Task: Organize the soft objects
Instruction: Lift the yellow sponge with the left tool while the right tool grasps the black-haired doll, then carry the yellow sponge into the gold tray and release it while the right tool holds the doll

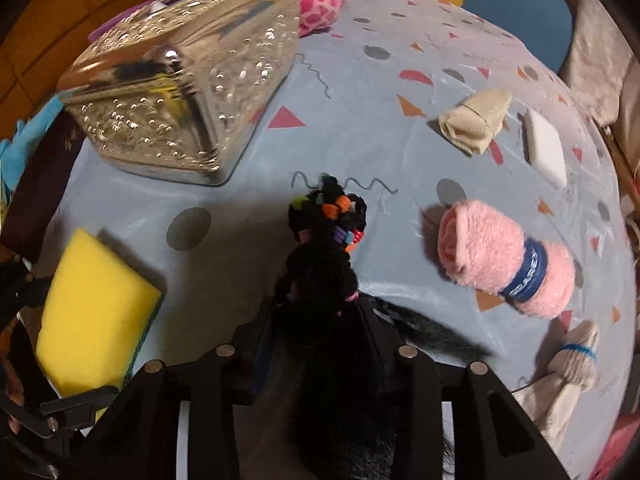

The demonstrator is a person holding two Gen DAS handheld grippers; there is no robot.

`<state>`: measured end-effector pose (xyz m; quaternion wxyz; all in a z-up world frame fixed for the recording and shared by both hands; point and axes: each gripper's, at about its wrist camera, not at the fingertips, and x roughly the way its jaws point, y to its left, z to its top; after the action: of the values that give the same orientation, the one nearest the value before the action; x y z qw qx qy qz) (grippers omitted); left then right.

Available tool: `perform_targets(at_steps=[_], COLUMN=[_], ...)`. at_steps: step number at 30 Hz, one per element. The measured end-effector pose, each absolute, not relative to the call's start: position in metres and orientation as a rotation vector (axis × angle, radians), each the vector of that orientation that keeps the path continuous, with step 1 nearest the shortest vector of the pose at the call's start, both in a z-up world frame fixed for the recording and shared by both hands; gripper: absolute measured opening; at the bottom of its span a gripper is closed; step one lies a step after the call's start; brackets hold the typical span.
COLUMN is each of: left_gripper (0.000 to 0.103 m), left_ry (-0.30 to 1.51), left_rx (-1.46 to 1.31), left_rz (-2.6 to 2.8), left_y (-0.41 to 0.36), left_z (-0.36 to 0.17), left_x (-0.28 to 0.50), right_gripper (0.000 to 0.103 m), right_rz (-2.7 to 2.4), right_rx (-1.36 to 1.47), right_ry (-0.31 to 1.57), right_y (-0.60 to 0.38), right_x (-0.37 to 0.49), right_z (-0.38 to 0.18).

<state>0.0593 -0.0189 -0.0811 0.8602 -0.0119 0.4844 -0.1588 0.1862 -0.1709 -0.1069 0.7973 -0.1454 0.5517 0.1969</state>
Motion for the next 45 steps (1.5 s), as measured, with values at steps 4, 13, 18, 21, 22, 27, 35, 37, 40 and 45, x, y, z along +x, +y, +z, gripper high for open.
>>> perform_targets(at_steps=[4,13,18,21,22,27,35,37,40,45], left_gripper=[0.074,0.074,0.075,0.075,0.075,0.075,0.075,0.075,0.075,0.075], left_ry=[0.994,0.843,0.786,0.740,0.727,0.673,0.668,0.682,0.710,0.757], left_rx=[-0.016,-0.026,-0.103,-0.092,-0.088,-0.093,-0.125,-0.131,-0.144,-0.152], left_rz=[-0.331,-0.316,-0.230,-0.155,-0.121,0.017,0.148,0.173,0.204,0.266], left_y=[-0.022,-0.006,0.032,0.055,0.066,0.110,0.166,0.176,0.189,0.210], left_z=[-0.075,-0.019,0.020,0.038,0.044,0.058,0.053,0.046,0.035,0.015], left_x=[0.053,0.030,0.024,0.019,0.017,0.009,-0.007,-0.012,-0.017,-0.024], right_gripper=[0.041,0.041,0.041,0.041,0.041,0.041,0.041,0.041,0.041,0.041], right_rz=[0.423,0.421,0.419,0.419,0.420,0.422,0.423,0.424,0.424,0.427], right_rx=[-0.263,-0.358,-0.343,-0.353,-0.356,-0.368,-0.366,-0.369,-0.368,-0.374], right_ry=[1.196,1.143,1.136,1.130,1.128,1.119,1.115,1.113,1.113,1.111], right_y=[-0.178,-0.164,-0.166,-0.166,-0.165,-0.165,-0.166,-0.166,-0.166,-0.167], right_x=[0.189,0.172,0.169,0.168,0.168,0.161,0.160,0.160,0.160,0.160], right_z=[-0.108,-0.114,-0.112,-0.112,-0.113,-0.111,-0.110,-0.110,-0.110,-0.109])
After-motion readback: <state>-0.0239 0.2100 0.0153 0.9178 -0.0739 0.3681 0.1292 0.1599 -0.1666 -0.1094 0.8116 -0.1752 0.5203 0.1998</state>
